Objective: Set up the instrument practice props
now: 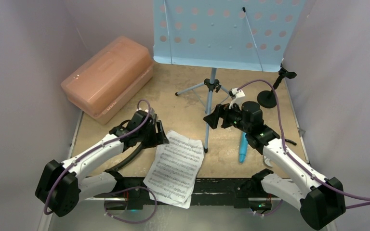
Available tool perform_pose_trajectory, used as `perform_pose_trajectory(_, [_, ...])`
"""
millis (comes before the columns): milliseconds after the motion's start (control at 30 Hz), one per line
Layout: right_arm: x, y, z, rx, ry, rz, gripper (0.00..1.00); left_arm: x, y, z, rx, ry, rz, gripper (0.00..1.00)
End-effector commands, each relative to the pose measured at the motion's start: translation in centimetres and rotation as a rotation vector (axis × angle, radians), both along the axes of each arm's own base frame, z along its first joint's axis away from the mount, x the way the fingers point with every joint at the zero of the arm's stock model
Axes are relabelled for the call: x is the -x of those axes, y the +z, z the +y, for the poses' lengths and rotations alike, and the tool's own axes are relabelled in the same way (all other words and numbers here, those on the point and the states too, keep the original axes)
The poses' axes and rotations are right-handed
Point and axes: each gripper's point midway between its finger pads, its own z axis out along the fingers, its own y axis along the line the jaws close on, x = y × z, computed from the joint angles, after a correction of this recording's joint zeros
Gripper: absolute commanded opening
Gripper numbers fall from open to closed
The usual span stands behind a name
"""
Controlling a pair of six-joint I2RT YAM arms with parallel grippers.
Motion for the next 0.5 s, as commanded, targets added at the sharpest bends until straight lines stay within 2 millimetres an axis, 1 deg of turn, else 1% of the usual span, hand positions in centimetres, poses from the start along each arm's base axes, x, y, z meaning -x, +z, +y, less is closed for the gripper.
perform_pose_trajectory(0, [-0.8, 2.0, 0.2, -0.007, -0.005, -0.058, 0.88, -3.6, 2.7, -2.1, 0.066, -0.048, -0.158, 0.64])
perform_pose_trajectory(100, [-0.8, 2.1, 0.2, -0.007, -0.003, -0.058, 0.88, -5.2, 2.4, -3.1, 0.071, -0.074, -0.196, 0.64])
perform_pose_trajectory(267, [-0.8, 2.4, 0.3, -0.011, 0.006, -0.065, 0.88, -7.2, 0.4, -3.8, -0.012, -0.158, -0.187, 0.64])
perform_pose_trajectory(467, [-0.7, 2.9, 0.5, -0.016, 0.014, -0.076, 0.88, -8.6, -1.7, -5.4, -0.013, -0.237, -0.178, 0.64])
